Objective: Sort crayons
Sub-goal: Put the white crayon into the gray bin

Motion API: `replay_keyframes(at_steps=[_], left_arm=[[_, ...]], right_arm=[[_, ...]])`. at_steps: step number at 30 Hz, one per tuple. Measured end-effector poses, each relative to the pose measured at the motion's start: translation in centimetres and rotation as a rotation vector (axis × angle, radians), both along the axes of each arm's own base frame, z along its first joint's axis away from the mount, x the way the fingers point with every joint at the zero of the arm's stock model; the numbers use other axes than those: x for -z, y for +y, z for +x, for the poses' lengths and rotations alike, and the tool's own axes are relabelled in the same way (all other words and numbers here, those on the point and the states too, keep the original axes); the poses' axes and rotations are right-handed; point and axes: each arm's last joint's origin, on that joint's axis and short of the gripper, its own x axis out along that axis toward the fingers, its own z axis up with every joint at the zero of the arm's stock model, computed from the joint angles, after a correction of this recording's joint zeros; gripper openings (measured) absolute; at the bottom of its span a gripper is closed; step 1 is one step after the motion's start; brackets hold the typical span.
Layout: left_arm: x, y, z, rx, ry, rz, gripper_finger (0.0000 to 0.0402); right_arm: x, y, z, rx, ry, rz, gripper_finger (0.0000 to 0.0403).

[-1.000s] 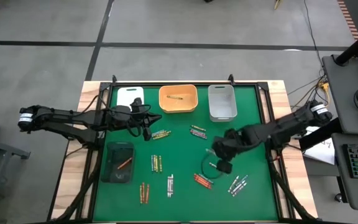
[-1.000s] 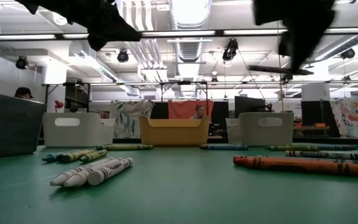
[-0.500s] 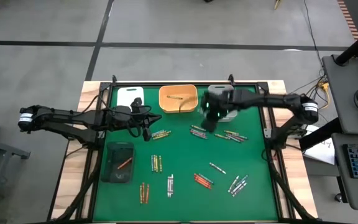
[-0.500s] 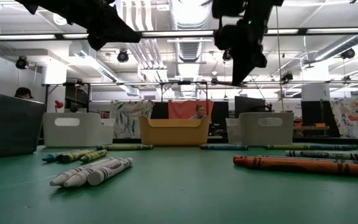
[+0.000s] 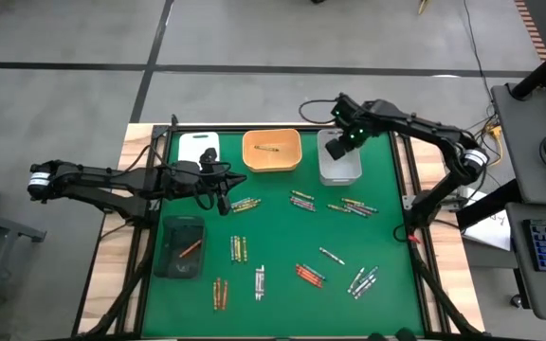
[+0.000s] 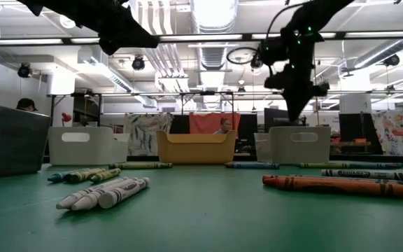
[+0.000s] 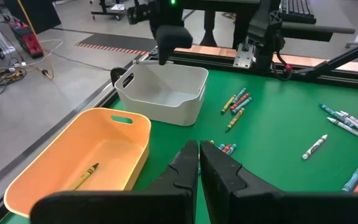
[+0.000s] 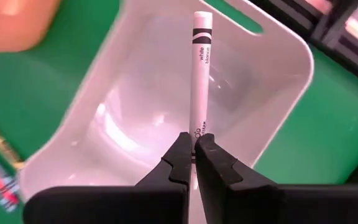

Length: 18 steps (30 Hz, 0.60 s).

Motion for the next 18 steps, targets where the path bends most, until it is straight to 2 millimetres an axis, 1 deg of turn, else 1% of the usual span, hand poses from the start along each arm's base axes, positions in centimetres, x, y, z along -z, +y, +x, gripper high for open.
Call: replay_keyframes(at_steps=[2,5,8,14,18], left_arm=[[0.0,0.0,0.0,0.000,0.000,0.000,0.0000],[0.0,0.0,0.0,-0.001,0.000,0.000,0.0000],[0.0,0.0,0.0,-0.001,0.000,0.000,0.0000],[0.0,0.0,0.0,-0.002,0.000,0.000,0.0000],[0.0,0.0,0.0,-0.002,0.000,0.000,0.0000]], right_arm=[[0.4,-0.1,-0.1,-0.008,0.001,-0.001,0.0009],[0.8,-0.2,0.2,-0.020,-0.020,-0.022,0.0009],[1.6,-0.5,0.5,-0.016,-0.032,-0.031,0.0009],[4.4,-1.2,1.4,-0.012,-0.004,-0.004,0.0009],[6.0,-1.6,1.9,-0.041,0.026,0.015,0.0009]])
